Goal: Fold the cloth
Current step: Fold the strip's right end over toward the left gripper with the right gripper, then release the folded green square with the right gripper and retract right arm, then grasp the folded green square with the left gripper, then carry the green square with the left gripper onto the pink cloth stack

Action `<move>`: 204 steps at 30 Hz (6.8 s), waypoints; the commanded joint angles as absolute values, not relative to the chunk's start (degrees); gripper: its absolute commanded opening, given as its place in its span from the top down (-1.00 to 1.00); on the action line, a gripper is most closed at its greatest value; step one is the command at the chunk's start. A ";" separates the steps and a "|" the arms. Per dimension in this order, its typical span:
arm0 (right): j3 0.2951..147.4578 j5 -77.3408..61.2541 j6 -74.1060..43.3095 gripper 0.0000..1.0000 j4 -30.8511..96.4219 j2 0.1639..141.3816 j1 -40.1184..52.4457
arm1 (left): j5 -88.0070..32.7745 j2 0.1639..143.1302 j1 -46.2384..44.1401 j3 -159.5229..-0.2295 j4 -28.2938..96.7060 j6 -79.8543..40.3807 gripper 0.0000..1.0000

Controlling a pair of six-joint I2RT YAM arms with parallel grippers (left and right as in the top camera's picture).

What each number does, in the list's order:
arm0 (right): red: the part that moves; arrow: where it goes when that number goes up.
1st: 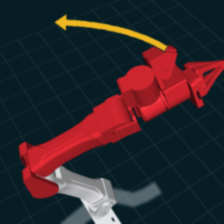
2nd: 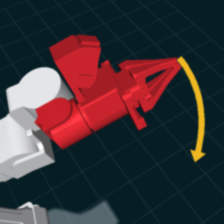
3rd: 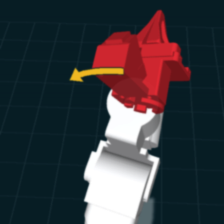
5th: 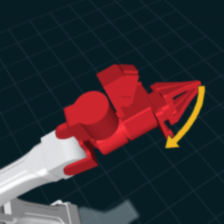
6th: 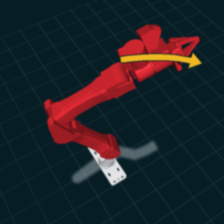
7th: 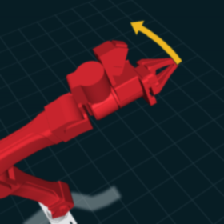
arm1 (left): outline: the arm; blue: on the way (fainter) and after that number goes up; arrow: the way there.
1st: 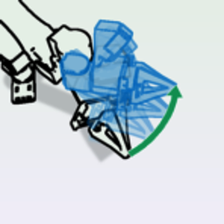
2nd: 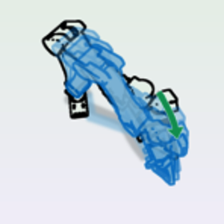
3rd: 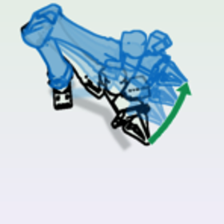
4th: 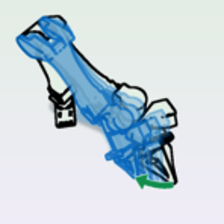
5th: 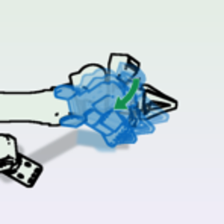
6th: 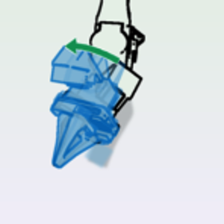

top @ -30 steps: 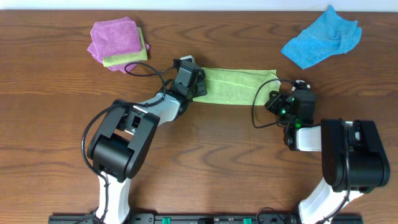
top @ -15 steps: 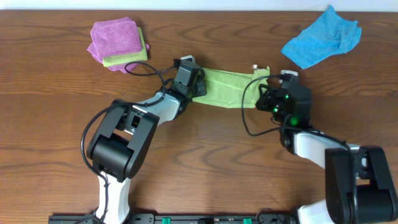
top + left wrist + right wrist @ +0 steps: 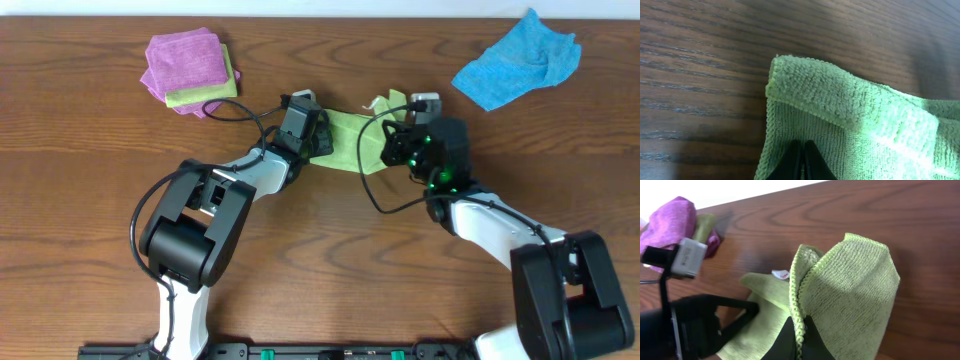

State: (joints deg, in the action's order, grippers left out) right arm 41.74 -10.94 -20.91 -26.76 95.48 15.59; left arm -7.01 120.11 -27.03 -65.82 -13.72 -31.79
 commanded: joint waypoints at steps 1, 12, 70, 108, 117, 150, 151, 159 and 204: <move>43.79 -8.78 -19.42 0.97 -25.82 94.87 17.47 | -9.43 120.36 -27.29 -65.10 -11.94 -29.80 0.88; 45.34 -7.88 -19.44 0.97 -23.94 94.96 20.32 | -9.69 115.35 -26.63 -65.10 -5.76 -27.53 0.88; 52.56 -9.72 -22.24 -0.99 -17.41 98.04 31.20 | -8.60 94.80 -15.11 -65.10 8.51 -21.87 -0.37; 52.23 -1.91 -22.15 -0.98 60.62 26.44 7.79 | -31.57 105.32 -15.81 -46.85 -18.13 -61.39 -0.90; 52.23 1.52 -21.80 -0.98 65.78 21.61 7.79 | -30.61 109.75 -18.41 -46.87 -22.02 -64.64 -0.90; 52.23 -0.71 -21.82 -0.99 65.41 21.52 7.79 | -25.10 123.37 -25.19 -46.89 -35.09 -66.87 0.85; 52.23 -0.71 -21.82 -0.99 65.41 21.52 7.79 | -25.32 123.35 -25.19 -46.89 -35.86 -65.49 0.88; 52.23 -0.69 -21.80 -0.99 65.67 21.52 7.79 | -33.58 122.15 -22.20 -51.83 -39.33 -61.06 0.88; 51.68 -0.67 -22.28 -0.98 65.17 21.54 7.79 | -35.57 119.77 5.50 -103.42 9.78 -36.93 0.89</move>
